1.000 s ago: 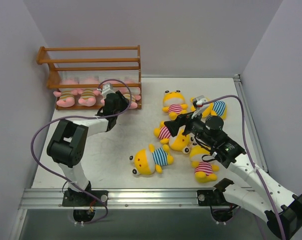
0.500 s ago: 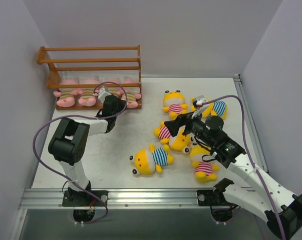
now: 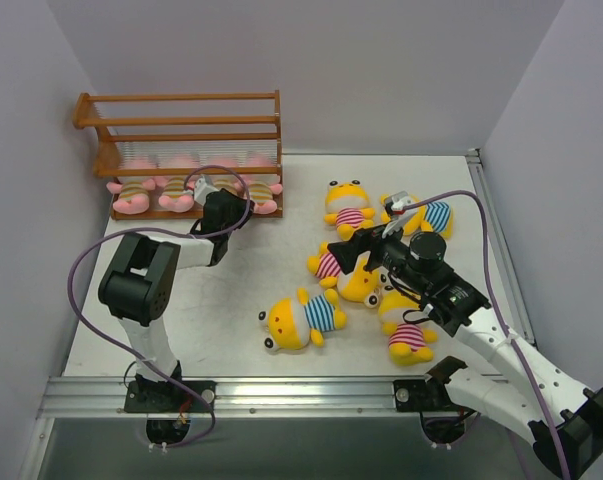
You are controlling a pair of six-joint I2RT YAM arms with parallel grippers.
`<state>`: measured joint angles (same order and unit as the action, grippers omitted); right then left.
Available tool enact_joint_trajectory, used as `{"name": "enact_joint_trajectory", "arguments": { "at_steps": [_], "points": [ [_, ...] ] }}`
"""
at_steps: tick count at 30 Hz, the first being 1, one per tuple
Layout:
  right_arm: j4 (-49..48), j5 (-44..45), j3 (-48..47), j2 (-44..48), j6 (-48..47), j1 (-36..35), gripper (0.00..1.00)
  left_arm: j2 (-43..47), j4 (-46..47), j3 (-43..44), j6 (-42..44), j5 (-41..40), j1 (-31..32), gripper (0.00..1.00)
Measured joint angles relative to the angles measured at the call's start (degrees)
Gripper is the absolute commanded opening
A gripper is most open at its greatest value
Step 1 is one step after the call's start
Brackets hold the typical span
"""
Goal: Place and organize the stuffed toys onto the shelf
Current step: Place the stuffed toy onto shelf
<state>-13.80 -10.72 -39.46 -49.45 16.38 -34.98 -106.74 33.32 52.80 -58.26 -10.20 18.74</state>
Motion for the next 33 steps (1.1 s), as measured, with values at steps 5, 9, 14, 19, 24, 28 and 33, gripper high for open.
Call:
{"name": "enact_joint_trajectory", "arguments": {
  "at_steps": [5, 9, 14, 19, 24, 28, 33],
  "points": [
    [0.02, 0.00, 0.13, 0.02, 0.00, 0.00, 0.94, 0.17, 0.17, -0.20, -0.09, 0.57, -0.02, 0.51],
    [0.02, 0.00, 0.13, 0.15, 0.00, 0.00, 0.94, 2.23, -0.46, -2.08, 0.46, 0.33, -0.26, 0.65],
    [0.02, -0.02, 0.13, 0.20, 0.00, 0.00, 0.94, 8.00, -2.40, -4.61, 1.81, -0.31, -1.42, 0.79],
    [0.35, -0.02, 0.13, 0.57, -0.02, 0.00, 0.94, 15.30, -3.58, -7.02, 3.87, -0.22, -3.72, 0.81],
    [0.96, -0.02, 0.13, 1.07, -0.02, 0.00, 0.94, 22.32, -8.48, -8.55, 8.41, 0.44, -7.74, 0.83],
    [1.36, 0.17, 0.13, 1.16, -0.07, 0.00, 0.94, 30.80, -16.55, -8.87, 14.16, 0.02, -9.53, 0.91],
    [2.93, 2.19, 0.04, 1.20, -0.26, 0.00, 0.94, 41.38, -29.05, -6.49, 21.44, 0.00, -9.77, 0.97]
  ]
}}
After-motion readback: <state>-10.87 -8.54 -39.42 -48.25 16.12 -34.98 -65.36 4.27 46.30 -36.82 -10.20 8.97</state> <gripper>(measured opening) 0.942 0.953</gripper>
